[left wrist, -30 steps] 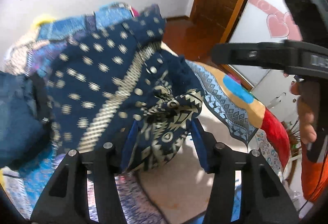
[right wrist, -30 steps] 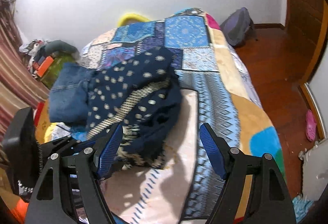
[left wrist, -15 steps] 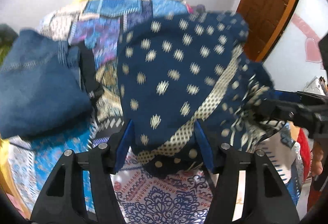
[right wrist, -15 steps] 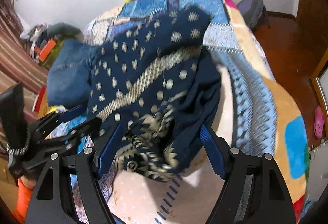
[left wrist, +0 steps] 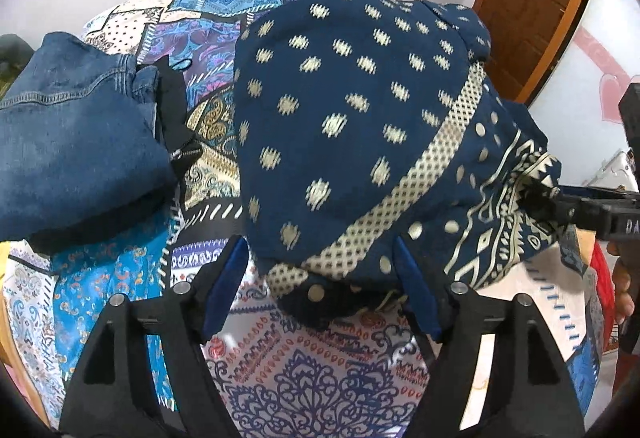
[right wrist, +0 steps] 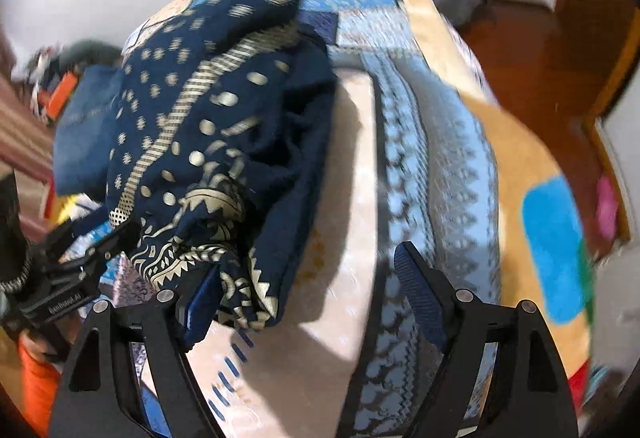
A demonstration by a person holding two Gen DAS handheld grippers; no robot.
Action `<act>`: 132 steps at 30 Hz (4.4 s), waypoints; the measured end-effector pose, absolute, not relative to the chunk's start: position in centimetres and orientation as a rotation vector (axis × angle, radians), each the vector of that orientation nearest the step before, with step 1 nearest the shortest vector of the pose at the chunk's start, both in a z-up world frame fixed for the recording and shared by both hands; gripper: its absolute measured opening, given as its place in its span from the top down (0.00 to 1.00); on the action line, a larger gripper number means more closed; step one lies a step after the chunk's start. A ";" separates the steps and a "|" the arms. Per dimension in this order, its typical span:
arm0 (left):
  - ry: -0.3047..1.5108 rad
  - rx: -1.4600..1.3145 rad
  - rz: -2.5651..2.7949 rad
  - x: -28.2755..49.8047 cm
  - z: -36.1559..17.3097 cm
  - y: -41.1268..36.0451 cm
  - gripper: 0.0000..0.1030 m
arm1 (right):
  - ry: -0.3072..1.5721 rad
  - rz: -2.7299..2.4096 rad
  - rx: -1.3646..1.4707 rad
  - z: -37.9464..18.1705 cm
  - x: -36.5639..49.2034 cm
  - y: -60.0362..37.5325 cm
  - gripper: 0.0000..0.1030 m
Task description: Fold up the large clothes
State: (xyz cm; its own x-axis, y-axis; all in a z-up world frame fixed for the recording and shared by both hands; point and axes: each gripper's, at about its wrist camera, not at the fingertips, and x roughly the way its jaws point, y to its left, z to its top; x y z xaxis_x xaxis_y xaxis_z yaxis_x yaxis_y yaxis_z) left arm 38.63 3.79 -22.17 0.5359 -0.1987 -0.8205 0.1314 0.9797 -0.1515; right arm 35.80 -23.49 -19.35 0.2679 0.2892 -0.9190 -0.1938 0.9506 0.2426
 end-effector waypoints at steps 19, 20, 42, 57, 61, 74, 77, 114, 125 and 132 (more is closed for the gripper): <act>0.829 -0.066 -0.086 38.7 -16.1 7.6 0.26 | 1.118 0.392 -0.040 -14.7 36.7 -20.2 0.23; 0.824 -0.072 -0.085 39.2 -15.9 7.7 0.26 | 1.115 0.404 -0.034 -14.7 37.1 -19.8 0.23; 0.977 -0.415 -0.303 47.6 -21.2 8.7 0.21 | 1.245 0.450 0.164 -20.0 42.8 -20.3 0.19; 1.149 -0.845 -0.525 51.2 -27.6 10.3 0.08 | 1.282 0.550 0.342 -20.8 45.7 -19.9 0.25; 1.130 -0.838 -0.529 50.4 -27.0 10.1 0.21 | 1.309 0.575 0.347 -20.9 45.1 -19.6 0.56; 1.006 -0.654 -0.504 44.6 -17.1 8.9 0.46 | 1.223 0.639 0.309 -14.4 41.4 -17.7 0.76; 0.952 -0.624 -0.498 42.7 -14.0 9.9 0.46 | 1.180 0.661 0.276 -11.9 40.3 -16.2 0.76; 0.884 -0.429 -0.005 47.0 -16.5 38.8 0.24 | 1.238 0.772 0.010 -23.4 49.0 13.6 0.61; 0.850 -0.381 0.102 42.0 -14.0 36.4 0.19 | 1.193 0.703 -0.208 -20.3 45.3 10.4 0.46; 0.848 -0.285 0.168 36.3 -12.9 34.5 0.18 | 1.079 0.678 -0.391 -18.8 40.9 8.9 0.46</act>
